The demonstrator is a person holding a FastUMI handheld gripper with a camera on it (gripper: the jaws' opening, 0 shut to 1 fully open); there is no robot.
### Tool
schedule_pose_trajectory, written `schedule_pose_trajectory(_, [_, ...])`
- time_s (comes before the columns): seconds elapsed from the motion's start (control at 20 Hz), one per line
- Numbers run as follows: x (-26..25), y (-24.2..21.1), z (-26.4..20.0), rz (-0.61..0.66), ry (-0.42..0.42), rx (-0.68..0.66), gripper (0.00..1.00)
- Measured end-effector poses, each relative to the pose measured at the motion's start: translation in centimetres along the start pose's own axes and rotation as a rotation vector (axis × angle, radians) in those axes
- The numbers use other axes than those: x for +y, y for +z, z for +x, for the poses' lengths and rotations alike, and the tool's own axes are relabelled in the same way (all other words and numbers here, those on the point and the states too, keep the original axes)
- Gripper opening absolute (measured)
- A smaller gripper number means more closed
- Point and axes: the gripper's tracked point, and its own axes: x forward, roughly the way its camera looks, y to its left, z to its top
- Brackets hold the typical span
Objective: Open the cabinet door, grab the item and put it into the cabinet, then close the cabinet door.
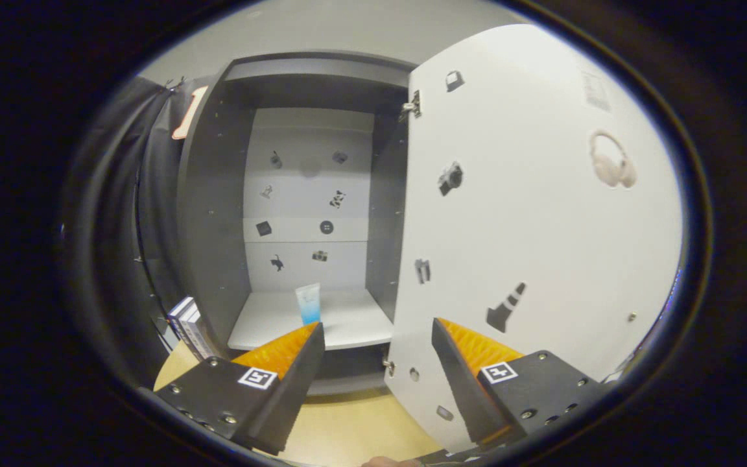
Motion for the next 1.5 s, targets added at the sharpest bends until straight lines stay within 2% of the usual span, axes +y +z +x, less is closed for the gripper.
schedule_pose_trajectory(0.3, [-5.7,-0.6,-6.7,0.014,-0.165,-0.032,0.98])
schedule_pose_trajectory(0.6, [-13.1,-1.6,-13.5,0.055,-0.401,-0.036,0.98])
schedule_pose_trajectory(0.85, [-19.3,-2.3,-15.8,0.102,-0.561,-0.022,0.98])
schedule_pose_trajectory(1.05, [-21.9,-2.1,-14.7,0.101,-0.611,-0.022,0.98])
schedule_pose_trajectory(1.35, [-23.7,-1.9,-12.2,0.092,-0.631,-0.017,0.98])
schedule_pose_trajectory(1.5, [-23.3,-1.8,-11.7,0.097,-0.572,-0.008,0.96])
